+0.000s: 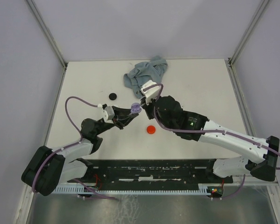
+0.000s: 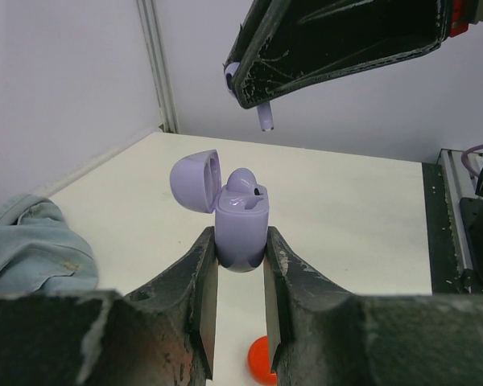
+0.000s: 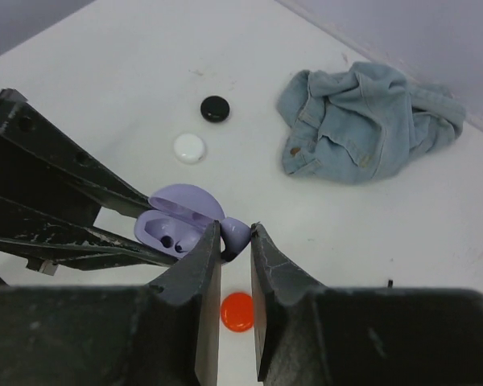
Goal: Insert the wireless bluetooth earbuds into the charging case
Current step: Place the earbud in the charging case.
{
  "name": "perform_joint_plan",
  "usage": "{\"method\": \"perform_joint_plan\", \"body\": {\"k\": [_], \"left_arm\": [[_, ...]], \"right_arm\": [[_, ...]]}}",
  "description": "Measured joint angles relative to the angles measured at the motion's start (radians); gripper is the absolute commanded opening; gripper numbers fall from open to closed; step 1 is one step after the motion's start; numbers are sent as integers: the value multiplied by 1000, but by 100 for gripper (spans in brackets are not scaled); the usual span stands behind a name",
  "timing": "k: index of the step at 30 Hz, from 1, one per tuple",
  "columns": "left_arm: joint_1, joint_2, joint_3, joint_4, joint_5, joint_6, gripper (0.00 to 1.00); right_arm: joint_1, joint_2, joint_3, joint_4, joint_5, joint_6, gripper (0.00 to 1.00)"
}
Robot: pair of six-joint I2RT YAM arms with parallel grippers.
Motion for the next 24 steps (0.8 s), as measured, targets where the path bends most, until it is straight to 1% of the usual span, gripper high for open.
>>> {"method": "perform_joint_plan", "body": {"k": [6, 11, 24], "left_arm": [[0, 10, 1, 23, 0, -34, 3], [0, 11, 2, 32, 0, -46, 3], [0, 24, 17, 40, -8, -72, 3]], "right_arm": [[21, -2, -24, 116, -33, -60, 16], [26, 7, -33, 163, -64, -77, 16], [31, 45, -55, 191, -108, -108, 15]]}}
